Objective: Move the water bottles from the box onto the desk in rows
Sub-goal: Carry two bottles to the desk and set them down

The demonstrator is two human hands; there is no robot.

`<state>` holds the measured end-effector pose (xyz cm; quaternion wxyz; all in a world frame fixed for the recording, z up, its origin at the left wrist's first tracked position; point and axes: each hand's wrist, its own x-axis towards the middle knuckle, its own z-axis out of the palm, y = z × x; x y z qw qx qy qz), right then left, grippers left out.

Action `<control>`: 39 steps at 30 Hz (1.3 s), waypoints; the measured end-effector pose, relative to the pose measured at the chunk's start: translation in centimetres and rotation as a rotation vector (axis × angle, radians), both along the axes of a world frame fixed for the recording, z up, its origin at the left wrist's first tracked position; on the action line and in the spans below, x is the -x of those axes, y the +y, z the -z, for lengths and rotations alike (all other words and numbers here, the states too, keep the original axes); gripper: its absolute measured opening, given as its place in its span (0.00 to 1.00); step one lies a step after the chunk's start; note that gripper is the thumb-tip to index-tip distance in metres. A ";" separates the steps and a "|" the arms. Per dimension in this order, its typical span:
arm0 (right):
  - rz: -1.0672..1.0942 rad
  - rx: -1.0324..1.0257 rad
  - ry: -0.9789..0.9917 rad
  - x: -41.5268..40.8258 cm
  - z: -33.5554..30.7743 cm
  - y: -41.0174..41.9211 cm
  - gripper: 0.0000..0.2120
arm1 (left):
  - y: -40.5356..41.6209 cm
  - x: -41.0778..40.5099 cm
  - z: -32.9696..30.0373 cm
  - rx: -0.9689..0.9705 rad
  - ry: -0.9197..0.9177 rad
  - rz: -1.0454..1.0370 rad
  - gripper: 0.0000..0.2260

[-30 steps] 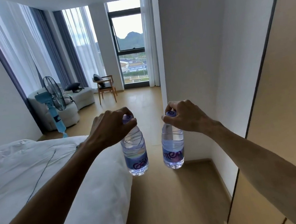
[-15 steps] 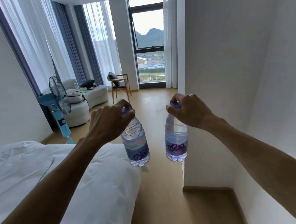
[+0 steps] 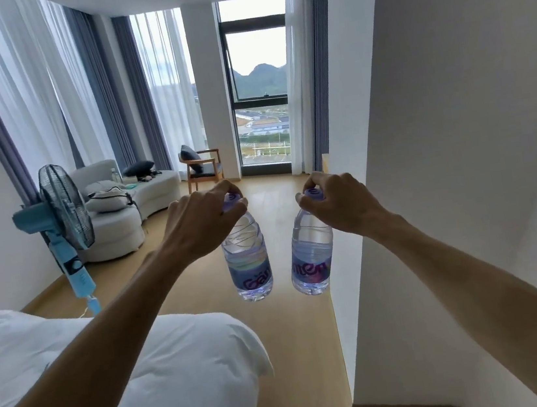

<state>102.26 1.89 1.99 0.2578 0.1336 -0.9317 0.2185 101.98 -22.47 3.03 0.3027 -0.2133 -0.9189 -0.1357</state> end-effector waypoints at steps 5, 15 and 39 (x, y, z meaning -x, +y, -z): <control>0.037 -0.014 0.000 9.8 0.2 -0.1 0.16 | -0.2 10.0 0.1 0.005 -0.025 -0.019 0.16; -0.073 0.015 0.008 31.6 2.2 0.3 0.15 | 0.4 30.1 1.5 0.021 -0.079 -0.076 0.23; 0.041 0.075 -0.031 78.5 0.4 5.3 0.13 | 5.7 78.7 0.8 -0.112 -0.122 -0.038 0.12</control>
